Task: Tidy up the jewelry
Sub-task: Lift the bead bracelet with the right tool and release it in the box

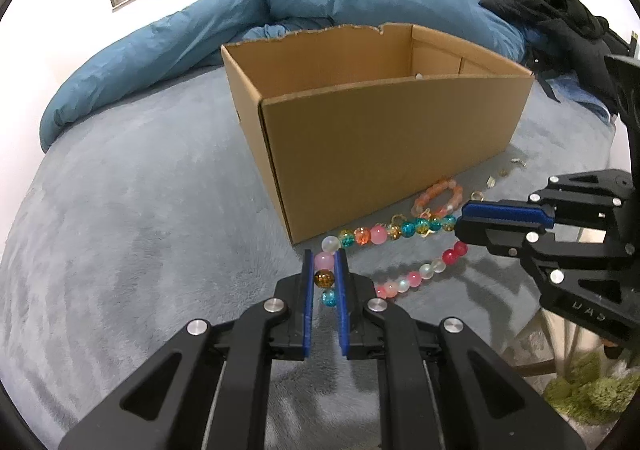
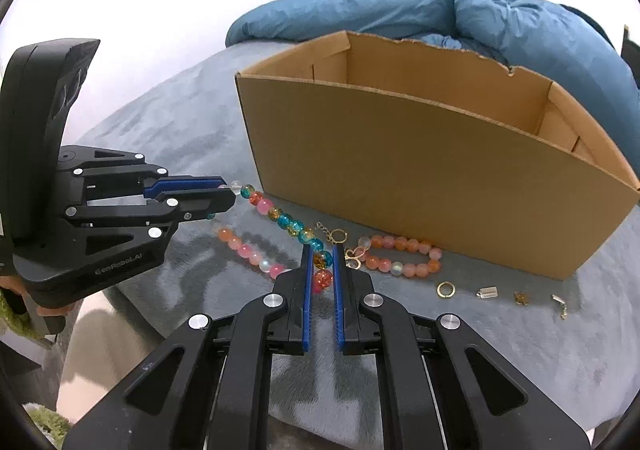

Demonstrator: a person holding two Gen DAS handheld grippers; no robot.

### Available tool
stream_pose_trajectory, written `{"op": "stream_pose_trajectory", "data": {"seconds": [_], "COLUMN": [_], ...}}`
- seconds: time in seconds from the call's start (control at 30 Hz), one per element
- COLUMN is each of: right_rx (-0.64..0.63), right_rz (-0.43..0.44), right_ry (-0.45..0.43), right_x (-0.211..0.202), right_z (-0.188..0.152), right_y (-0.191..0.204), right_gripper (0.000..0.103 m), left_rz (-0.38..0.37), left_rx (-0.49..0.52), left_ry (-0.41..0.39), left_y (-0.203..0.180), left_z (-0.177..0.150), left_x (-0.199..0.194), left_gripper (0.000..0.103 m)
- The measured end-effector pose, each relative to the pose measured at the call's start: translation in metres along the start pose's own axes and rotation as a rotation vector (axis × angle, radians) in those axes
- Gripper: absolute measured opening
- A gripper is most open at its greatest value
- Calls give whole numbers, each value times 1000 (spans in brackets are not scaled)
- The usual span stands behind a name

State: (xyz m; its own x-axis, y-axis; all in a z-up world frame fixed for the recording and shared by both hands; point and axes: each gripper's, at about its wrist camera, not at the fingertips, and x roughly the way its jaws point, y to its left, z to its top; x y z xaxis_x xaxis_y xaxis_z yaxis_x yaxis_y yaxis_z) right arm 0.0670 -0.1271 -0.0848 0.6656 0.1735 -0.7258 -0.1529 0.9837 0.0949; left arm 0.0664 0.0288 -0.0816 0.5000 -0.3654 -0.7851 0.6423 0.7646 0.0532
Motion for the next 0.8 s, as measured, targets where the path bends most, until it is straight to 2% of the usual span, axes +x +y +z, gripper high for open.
{"op": "stream_pose_trajectory", "data": {"seconds": [0.8], "right_rx": [50], "right_rz": [-17], "right_ry": [-136], "right_x": [-63], "right_z": [6], "right_y": [-6], "right_gripper": [7], "left_rz": [41], "left_rx": [52], "left_ry": [-122], "left_y": [-34], "left_z": [35], "left_x": [-66], "left_gripper": [9]}}
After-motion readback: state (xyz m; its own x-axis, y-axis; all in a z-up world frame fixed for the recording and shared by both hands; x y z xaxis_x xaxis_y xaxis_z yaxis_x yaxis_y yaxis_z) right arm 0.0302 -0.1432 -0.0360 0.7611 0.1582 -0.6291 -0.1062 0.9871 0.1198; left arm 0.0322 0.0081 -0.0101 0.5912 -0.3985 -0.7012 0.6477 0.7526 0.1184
